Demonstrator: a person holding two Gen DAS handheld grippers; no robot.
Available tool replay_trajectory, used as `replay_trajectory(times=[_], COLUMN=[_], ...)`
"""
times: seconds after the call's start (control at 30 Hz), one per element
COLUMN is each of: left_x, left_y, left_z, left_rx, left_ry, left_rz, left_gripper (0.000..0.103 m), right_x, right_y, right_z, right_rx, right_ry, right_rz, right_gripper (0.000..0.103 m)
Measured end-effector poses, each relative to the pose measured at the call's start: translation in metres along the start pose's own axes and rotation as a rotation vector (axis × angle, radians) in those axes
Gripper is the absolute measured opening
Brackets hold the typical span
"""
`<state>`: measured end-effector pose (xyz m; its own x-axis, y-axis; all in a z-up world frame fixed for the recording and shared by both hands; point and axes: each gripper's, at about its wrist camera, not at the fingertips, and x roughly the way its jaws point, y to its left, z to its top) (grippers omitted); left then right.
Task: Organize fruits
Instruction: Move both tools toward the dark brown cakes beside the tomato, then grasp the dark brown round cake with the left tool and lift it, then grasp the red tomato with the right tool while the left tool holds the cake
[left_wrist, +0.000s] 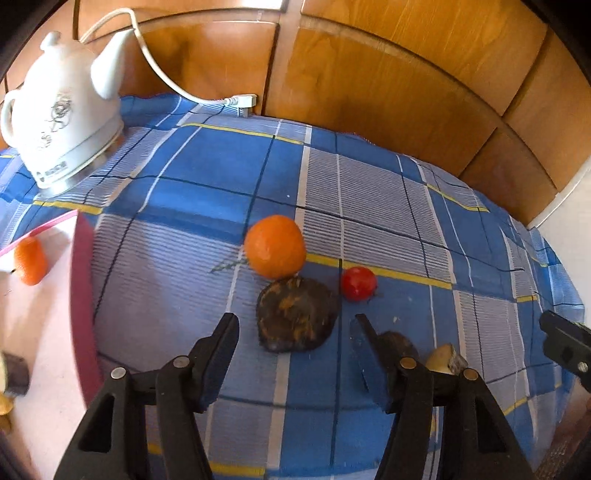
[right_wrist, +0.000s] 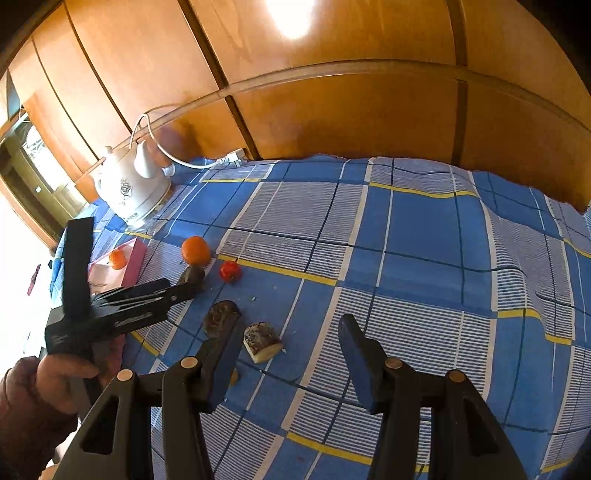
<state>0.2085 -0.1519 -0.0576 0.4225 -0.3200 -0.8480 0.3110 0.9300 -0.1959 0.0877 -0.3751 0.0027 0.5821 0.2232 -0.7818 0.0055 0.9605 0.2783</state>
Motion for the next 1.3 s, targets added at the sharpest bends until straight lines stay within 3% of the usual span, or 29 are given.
replay_trajectory(times=[0.1,0.17,0.37,0.63,0.87,1.3], left_x=[0.017,0.018,0.001,-0.047,-0.056,-0.052], left_y=[0.002,0.002,-0.001,-0.019,-0.031,-0.027], left_z=[0.007,0.009,-0.009,-0.08,-0.132,-0.141], left_rx=[-0.007,-0.004,-0.015,0.098,0.17,0.182], left_ry=[0.018,-0.002,-0.012,-0.073,-0.121,-0.164], left_rz=[0.007,-0.008,-0.031,-0.029,-0.005,0.003], left_gripper=[0.059,0.05,0.05,0.05,0.05,0.048], right_x=[0.001,0.001,-0.002,0.0,0.005,0.018], right_y=[0.0,0.001,-0.004,-0.009,-0.007,0.028], right_z=[0.0,0.0,0.001,-0.001,-0.005,-0.01], right_rx=[-0.004,-0.01,-0.001,0.012,0.001,-0.069], right_ry=[0.001,0.002,-0.017,-0.007,0.01,0.073], right_rz=[-0.004,-0.012,-0.031,-0.044,-0.044,0.055], right_gripper=[0.054,0.054,0.054,0.054,0.05,0.049])
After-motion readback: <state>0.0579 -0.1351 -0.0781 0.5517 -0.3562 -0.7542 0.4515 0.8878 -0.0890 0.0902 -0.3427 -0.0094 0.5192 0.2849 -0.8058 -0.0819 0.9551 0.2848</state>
